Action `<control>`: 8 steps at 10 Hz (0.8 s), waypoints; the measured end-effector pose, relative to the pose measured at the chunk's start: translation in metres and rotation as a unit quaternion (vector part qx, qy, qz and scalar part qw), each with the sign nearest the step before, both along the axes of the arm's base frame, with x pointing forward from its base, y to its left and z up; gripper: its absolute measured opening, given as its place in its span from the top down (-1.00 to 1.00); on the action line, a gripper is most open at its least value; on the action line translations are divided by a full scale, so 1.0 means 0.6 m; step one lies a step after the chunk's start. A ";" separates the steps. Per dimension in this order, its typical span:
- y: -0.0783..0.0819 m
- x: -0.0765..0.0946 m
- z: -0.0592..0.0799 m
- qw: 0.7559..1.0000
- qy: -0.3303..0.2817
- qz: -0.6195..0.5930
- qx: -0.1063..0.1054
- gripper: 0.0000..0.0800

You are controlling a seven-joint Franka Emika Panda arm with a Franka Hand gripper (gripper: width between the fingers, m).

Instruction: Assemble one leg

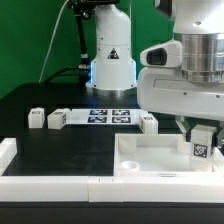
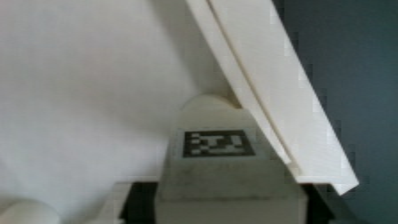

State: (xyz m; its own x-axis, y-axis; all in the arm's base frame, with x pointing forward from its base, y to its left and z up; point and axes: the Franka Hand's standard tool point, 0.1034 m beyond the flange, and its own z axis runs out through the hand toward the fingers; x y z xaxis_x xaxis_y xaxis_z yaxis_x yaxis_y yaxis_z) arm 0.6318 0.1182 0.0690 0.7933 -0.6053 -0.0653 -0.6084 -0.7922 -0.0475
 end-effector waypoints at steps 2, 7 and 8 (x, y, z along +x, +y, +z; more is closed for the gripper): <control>0.001 0.000 0.000 0.993 0.009 -0.117 0.002 0.27; 0.001 0.002 0.001 0.953 0.024 -0.302 0.001 0.27; 0.001 0.002 0.001 0.943 0.026 -0.331 0.000 0.27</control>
Offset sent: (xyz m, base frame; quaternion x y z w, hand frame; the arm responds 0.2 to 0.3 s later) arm 0.0031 -0.0034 0.0019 -0.0207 0.0044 0.1882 0.9819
